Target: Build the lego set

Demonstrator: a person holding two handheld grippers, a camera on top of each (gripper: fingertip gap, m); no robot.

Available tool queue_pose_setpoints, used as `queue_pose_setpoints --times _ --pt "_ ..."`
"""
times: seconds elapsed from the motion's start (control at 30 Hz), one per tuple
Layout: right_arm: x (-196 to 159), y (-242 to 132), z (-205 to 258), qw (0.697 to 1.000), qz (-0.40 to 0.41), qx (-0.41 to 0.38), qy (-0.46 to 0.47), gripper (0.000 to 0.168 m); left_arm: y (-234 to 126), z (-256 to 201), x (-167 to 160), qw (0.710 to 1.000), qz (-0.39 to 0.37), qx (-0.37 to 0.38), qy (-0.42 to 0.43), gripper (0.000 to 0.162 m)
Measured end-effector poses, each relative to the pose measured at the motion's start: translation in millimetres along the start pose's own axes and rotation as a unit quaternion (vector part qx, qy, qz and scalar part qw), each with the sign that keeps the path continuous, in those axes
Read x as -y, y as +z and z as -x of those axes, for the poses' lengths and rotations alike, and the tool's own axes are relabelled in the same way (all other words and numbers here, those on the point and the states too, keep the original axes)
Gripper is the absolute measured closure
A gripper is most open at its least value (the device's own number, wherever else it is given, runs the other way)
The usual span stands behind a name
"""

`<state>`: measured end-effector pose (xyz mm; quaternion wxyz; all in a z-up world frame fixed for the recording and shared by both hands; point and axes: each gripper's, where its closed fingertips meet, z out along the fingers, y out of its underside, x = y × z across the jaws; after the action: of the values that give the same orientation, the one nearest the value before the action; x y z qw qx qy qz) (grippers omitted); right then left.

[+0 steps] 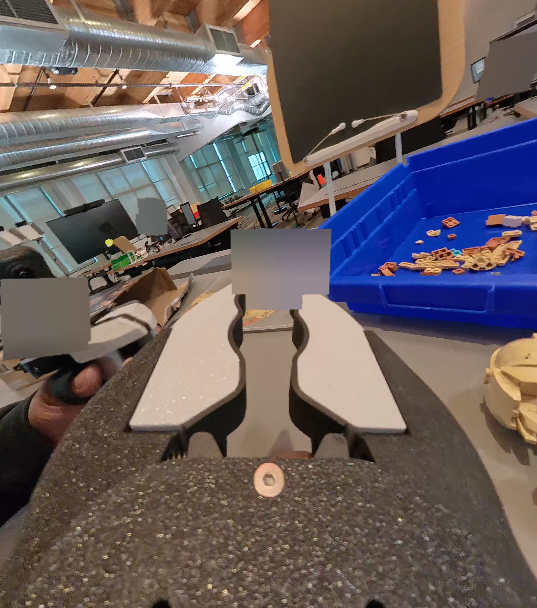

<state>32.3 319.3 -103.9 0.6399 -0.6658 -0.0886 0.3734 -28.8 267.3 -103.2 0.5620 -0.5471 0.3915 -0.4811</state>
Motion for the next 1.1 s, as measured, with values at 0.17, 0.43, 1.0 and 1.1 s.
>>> queue_pose_setpoints --times 0.17,0.43,1.0,1.1 --pt "3.1 -4.5 8.1 0.996 0.053 0.060 -0.043 0.142 12.5 -58.3 -33.1 0.982 0.117 -0.143 0.039 0.149" --pt "-27.1 -54.7 -3.6 0.979 0.159 0.098 -0.078 0.142 24.7 -141.8 -97.7 0.880 0.287 -0.328 0.187 0.130" --pt "-23.8 -84.3 -4.1 0.976 0.157 0.107 -0.104 0.143 43.0 -153.3 -130.2 0.826 0.357 -0.373 0.226 0.147" --pt "-20.6 -87.8 -5.6 0.976 0.149 0.110 -0.115 0.142 47.9 -144.3 -116.7 0.867 0.336 -0.326 0.169 0.148"
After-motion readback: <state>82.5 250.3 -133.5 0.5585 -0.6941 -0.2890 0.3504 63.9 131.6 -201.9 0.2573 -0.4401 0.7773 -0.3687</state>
